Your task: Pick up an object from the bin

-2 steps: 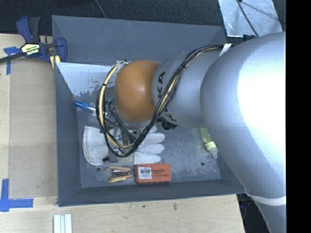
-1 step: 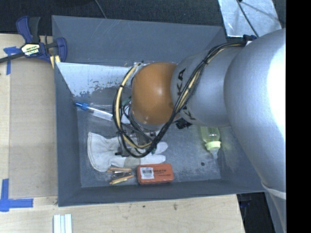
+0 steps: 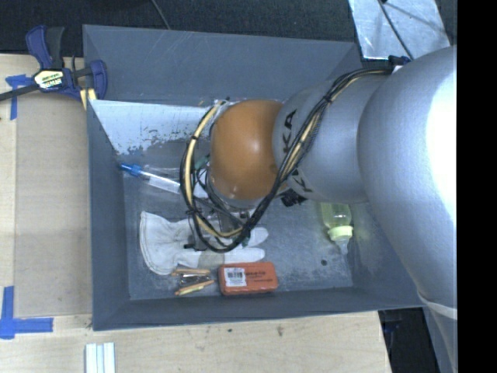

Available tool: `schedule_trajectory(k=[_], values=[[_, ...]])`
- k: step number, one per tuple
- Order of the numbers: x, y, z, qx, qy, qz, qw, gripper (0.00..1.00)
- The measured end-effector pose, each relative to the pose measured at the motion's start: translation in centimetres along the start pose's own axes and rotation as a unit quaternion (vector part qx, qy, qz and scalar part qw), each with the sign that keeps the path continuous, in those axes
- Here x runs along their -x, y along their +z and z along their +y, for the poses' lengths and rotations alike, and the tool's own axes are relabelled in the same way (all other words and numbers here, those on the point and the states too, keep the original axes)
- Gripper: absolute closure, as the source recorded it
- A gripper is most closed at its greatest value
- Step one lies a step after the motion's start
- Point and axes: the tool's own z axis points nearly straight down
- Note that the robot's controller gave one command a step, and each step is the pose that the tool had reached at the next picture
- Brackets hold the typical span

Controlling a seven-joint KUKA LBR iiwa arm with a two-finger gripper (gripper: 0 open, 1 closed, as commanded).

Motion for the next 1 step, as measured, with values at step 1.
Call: schedule_trajectory(k=[1], values=[[-1.2, -13.91, -1.19, -0.001, 0.004, 0.0017, 1.0, 1.0]])
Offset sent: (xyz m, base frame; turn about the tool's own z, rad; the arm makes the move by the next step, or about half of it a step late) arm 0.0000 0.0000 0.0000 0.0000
